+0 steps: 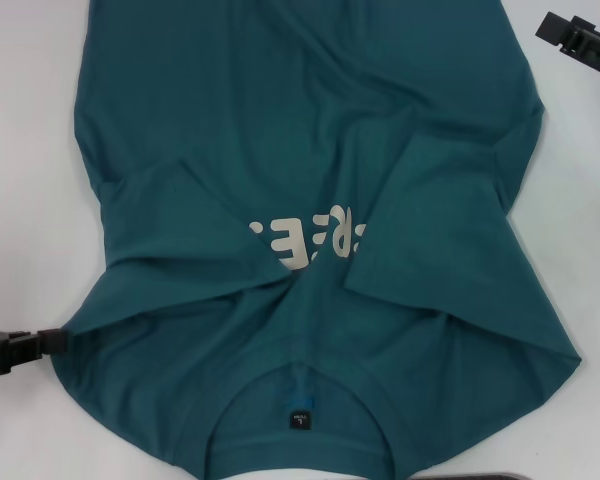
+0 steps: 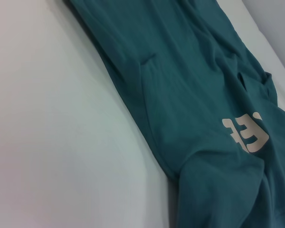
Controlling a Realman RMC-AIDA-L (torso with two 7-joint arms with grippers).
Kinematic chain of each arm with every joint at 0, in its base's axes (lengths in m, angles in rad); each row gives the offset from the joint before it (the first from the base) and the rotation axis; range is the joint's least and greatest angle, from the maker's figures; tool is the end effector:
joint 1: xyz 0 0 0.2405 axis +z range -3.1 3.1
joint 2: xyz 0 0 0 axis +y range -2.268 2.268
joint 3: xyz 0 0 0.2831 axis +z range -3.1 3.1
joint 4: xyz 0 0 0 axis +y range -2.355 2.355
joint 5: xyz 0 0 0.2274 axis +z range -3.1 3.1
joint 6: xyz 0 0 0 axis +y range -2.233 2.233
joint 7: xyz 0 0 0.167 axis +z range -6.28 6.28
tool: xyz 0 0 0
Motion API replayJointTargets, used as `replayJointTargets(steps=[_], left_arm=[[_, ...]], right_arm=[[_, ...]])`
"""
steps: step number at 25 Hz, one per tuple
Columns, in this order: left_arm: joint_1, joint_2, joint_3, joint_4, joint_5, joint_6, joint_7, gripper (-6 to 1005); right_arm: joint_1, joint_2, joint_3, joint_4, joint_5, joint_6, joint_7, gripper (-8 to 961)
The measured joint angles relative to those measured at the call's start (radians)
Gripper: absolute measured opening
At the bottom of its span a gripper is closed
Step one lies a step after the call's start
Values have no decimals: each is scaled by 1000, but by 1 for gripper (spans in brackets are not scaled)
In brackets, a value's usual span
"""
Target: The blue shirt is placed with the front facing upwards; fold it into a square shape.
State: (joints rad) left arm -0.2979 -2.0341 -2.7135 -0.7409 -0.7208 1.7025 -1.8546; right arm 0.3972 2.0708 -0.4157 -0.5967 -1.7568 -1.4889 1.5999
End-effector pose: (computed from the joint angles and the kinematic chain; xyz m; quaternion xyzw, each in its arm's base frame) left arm -0.4075 0.2495 0.0063 -0.8117 -0.5594 -0.1370 0.0969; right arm 0.3447 0.3550 0.0312 -0.7661 0.4129 0.4124 0.2694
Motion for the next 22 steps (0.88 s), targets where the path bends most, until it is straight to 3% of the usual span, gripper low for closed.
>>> replayJointTargets(steps=[6,10,16,22], left_arm=[[-1,6,-3,3,0,5,0,105],[2,13,-2,1,0,16,-8,34],[6,23,-1,5,2,35,-13,18],[7,20,2,8,5,40,-14,21]], right_arm=[[-15,-5,-10,-2,-19,-25,2,896],[-32,-17,-11,-17,-75,-77,39,896],[-86,-76,-4,-44,-220,-178,234,895],[-129,-157,-2,-53,-340,-311,439,880]])
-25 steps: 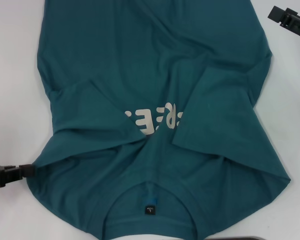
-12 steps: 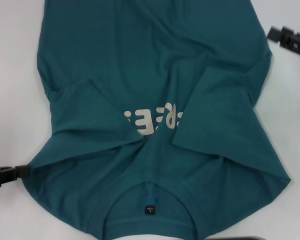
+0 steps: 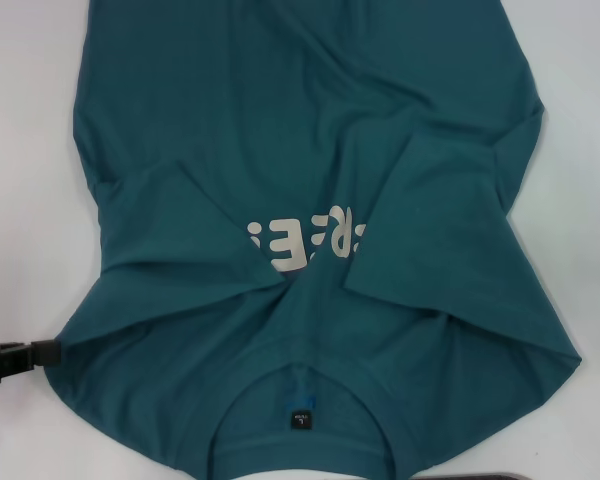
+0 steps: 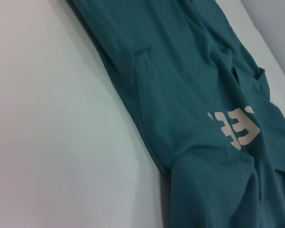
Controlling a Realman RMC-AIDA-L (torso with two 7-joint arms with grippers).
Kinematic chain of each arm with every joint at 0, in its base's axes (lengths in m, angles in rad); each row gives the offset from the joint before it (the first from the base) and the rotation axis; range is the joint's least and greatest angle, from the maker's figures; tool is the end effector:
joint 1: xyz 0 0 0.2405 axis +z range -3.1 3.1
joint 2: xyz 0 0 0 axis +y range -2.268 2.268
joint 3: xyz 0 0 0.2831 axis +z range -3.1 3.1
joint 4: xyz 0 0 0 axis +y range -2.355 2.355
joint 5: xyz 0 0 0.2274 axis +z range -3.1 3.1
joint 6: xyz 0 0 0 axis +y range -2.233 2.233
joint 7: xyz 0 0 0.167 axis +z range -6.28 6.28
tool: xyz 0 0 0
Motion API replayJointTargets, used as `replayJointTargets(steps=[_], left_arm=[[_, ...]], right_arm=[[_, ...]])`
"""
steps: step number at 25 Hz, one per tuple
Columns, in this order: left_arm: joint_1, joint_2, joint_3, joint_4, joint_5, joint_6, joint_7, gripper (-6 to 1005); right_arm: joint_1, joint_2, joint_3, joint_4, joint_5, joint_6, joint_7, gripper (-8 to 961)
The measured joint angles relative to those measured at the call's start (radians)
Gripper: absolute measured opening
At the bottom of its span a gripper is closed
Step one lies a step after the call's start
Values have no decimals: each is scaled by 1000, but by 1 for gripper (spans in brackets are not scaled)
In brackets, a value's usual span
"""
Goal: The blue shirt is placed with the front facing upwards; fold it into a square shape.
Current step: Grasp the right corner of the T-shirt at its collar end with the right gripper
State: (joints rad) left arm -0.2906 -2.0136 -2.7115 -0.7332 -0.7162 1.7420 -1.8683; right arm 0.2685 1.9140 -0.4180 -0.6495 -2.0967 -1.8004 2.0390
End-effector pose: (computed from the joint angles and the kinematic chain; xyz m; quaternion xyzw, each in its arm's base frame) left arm -0.4087 0.2425 0.0132 -0.8087 -0.5665 -0.1358 0.0815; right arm 0.3955 0.2630 0.0667 -0.7419 0.5972 0.2887 0.0985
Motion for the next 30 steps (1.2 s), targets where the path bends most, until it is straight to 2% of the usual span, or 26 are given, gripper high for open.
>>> replayJointTargets(steps=[3,7,18,30], left_arm=[[1,-4,1,1,1,1,0,22],[2,-5,1,2,3,0,0,24],[-1,-5,-4,4,5,-6,2,28],[-7,-5,-7,13,2,-9,7,34]], right_arm=[[-5,-19,1,0,-69,-36,51,866],[-2,-21,-1,3,-138,-53,70,847],[41,16,-8,15,-307,-53,75,794],[39,24,-9,16,-361,-46,95,770]])
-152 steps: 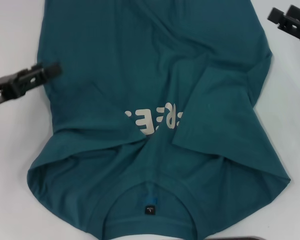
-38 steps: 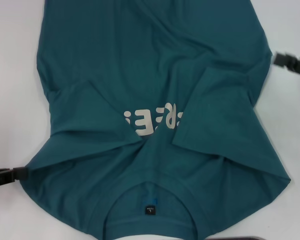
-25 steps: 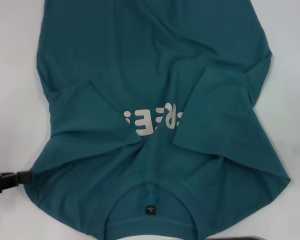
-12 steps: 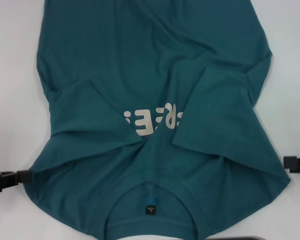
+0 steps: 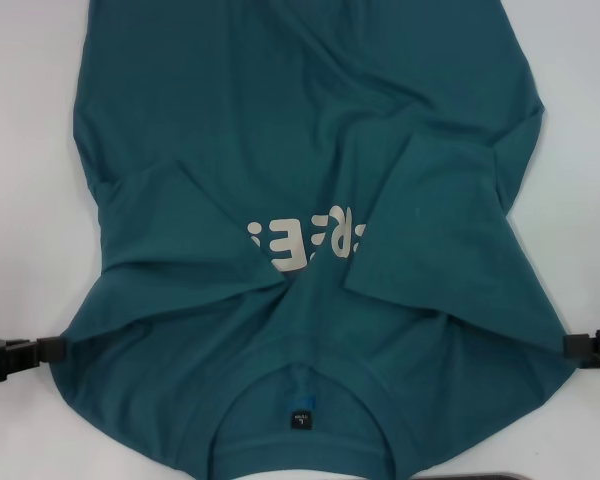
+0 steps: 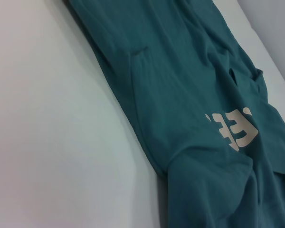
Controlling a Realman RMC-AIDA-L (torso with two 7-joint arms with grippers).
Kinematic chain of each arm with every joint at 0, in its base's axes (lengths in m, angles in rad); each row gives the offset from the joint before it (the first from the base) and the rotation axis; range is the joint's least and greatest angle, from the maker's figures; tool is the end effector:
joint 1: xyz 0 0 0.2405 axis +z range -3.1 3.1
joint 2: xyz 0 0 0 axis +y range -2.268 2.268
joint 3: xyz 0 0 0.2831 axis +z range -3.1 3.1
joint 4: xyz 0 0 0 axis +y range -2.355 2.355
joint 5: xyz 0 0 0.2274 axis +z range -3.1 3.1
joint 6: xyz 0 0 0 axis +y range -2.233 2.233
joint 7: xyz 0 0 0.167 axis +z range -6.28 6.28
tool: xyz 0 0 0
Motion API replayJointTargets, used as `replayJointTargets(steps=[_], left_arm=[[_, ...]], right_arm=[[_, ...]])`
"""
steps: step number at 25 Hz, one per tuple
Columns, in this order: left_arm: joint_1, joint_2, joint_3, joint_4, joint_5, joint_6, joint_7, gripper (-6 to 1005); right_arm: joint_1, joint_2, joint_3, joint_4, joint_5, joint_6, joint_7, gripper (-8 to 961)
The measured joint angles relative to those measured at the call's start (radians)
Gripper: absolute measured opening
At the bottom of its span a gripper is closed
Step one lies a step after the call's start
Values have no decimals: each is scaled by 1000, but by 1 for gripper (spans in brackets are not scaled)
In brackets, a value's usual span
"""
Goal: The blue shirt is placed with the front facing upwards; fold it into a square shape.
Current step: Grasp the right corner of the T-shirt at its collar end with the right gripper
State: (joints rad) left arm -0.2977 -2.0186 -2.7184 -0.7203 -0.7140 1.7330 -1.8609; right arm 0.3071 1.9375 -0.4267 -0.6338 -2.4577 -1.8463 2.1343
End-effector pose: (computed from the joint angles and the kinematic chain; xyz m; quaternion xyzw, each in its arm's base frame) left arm -0.4073 0.2445 0.0089 -0.8089 -0.5654 -0.1397 0.0807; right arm 0.4071 0.2293 0.0270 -0.7229 0.6772 0.1372 0.0010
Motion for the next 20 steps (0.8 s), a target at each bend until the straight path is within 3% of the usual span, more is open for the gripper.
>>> replayJointTargets(steps=[16,20], left_arm=[[-6,6,-1,1,2,-1,-6,40],[-12,7,-1,1,2,-1,-6,42]], right_arm=[[40,26,-14,0,-41,40,1,761],[47,26,-24,-3,-47,40,-5,608]])
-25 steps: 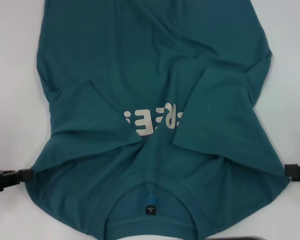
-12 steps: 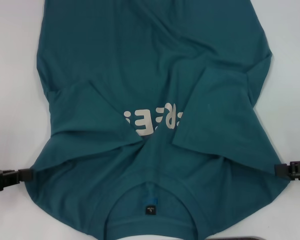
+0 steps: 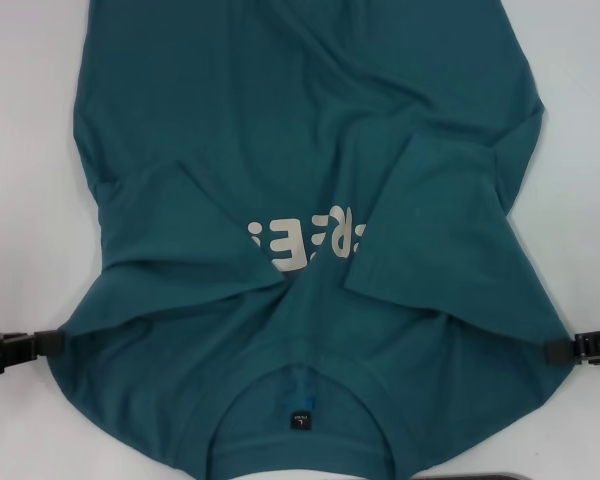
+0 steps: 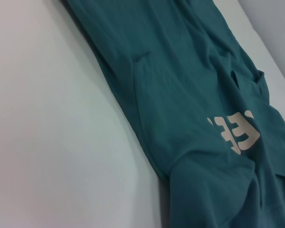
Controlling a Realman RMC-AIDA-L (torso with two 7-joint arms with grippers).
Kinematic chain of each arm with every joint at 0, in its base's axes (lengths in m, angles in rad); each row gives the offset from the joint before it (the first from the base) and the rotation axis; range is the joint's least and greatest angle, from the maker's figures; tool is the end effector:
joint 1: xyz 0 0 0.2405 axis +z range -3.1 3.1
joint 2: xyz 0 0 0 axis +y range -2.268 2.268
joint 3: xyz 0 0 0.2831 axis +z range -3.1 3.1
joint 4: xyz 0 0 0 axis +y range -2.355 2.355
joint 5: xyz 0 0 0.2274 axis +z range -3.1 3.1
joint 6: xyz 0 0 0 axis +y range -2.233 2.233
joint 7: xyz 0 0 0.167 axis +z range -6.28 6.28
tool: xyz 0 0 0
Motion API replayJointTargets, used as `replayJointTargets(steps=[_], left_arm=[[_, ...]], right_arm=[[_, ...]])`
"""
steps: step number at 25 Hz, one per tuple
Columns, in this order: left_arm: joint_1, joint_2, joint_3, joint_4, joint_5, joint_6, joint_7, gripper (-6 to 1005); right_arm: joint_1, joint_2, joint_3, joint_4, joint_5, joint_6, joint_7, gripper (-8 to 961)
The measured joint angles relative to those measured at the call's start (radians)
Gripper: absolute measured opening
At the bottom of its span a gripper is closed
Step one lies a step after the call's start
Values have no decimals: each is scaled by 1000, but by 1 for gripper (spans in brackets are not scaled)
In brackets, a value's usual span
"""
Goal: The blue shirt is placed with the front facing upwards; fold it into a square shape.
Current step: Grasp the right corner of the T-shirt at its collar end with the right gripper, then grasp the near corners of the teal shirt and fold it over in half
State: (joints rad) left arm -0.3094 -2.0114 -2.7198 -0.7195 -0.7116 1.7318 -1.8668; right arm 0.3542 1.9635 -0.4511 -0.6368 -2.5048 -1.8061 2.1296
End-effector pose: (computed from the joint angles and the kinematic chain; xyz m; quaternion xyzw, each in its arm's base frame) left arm -0.4064 0.2495 0.0121 -0.8105 -0.5633 -0.1376 0.0825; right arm 0.3999 0.2438 0.0115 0.7398 -0.6642 -0.1072 0.0028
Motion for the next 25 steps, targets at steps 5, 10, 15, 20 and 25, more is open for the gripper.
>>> replayJointTargets(steps=[5,10,15,20,25], left_arm=[[-2,0,0,0,0,0,0,44],[-2,2,0,-2,0,0,0,46],[-2,4,6,-5,4,5,-9,49],[3,18,18,-3,18,16,-30,51],[6,32,18,-5,54,56,-60,53]], right_arm=[[1,-1,-3,-2,-1,-2,2,440],[-5,-2,-4,1,-4,0,-2,287],[-18,3,-4,3,-5,1,-33,81],[-44,10,10,4,-3,1,-74,44],[-79,7,57,3,0,-13,-112,36]])
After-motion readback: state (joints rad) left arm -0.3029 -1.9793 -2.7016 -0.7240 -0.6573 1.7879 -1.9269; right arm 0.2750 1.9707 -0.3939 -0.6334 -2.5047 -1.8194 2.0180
